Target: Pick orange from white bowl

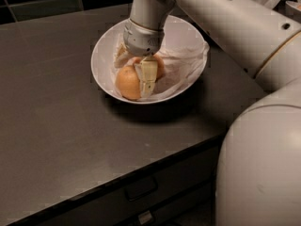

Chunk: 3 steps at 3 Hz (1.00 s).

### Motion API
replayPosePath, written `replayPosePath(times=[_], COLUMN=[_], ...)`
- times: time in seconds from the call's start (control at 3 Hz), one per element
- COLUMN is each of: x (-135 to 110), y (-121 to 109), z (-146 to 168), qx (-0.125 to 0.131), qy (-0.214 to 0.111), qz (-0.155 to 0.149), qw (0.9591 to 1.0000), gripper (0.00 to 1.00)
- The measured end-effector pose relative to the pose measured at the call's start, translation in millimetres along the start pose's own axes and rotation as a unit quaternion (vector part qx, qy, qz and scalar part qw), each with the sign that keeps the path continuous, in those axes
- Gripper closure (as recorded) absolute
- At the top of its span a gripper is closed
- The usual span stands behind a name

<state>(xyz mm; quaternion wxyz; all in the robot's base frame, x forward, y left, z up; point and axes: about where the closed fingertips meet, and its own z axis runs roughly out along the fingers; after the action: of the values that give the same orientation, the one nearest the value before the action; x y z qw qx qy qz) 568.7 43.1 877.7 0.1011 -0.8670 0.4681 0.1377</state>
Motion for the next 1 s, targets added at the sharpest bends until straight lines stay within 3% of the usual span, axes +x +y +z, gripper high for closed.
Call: replayPosePath(times=[1.0], x=[6.2], y=[7.3], z=[10.2], qx=[-0.021], qy=[0.016], qz=[0.018], qw=[0.9995], gripper=[0.24])
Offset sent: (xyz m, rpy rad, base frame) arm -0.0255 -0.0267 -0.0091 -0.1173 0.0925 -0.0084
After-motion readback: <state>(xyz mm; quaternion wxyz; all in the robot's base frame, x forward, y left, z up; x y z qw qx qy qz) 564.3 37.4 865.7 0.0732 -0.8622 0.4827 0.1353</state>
